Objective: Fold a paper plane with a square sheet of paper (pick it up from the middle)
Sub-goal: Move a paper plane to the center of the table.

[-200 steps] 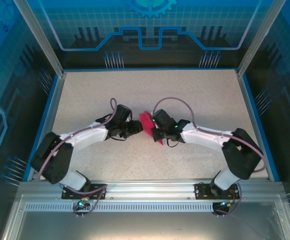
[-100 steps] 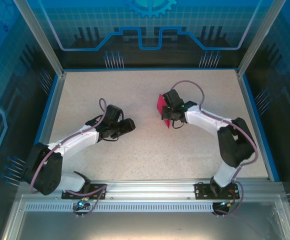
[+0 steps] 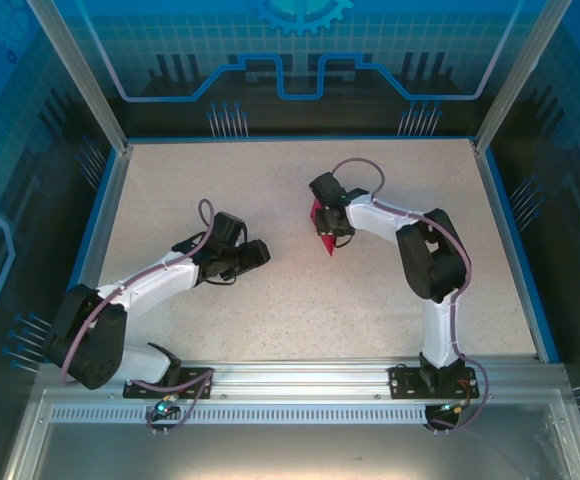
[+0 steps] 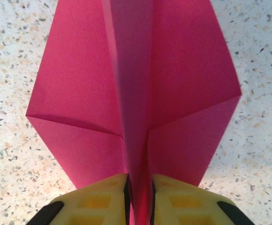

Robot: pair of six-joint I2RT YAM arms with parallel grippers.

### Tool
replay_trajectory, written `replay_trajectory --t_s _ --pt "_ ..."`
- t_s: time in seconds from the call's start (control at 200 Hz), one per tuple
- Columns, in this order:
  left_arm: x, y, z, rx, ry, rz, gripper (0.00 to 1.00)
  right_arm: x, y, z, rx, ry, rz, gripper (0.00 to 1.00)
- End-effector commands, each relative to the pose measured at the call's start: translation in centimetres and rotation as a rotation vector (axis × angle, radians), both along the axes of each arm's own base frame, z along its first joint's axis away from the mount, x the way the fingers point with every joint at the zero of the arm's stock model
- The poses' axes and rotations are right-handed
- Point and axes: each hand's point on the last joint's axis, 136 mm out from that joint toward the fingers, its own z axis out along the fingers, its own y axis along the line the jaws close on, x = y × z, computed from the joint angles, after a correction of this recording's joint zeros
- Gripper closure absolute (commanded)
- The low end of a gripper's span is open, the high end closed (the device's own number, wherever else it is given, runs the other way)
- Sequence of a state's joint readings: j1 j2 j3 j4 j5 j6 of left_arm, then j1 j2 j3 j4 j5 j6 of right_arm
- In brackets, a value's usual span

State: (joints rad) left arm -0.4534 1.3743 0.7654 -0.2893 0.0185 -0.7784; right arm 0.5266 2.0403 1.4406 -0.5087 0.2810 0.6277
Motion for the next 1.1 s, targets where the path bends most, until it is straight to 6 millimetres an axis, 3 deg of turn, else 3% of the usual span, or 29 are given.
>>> replay_trajectory --t_s 0.0,0.39,0.715,1.095 --pt "-0.1 0.6 -0.8 0.028 0.012 -0.001 0.26 0.0 -0.6 -0.4 -0.04 0.029 0.007 0.8" --pt "-0.1 0.5 -1.0 0.03 0.018 -0.003 0.25 0.2 -0.8 -1.8 -0.12 0.061 0.024 0.82" --pt "0.0 0.5 -0.9 0.034 0.018 -0.006 0.25 0.3 0.2 -0.9 -0.128 0.033 0.054 0.94" --pt "-0.1 0.6 -0.6 0.036 0.013 -0.007 0.25 -0.2 0.0 -2.1 -0.118 0.073 0.036 0.88"
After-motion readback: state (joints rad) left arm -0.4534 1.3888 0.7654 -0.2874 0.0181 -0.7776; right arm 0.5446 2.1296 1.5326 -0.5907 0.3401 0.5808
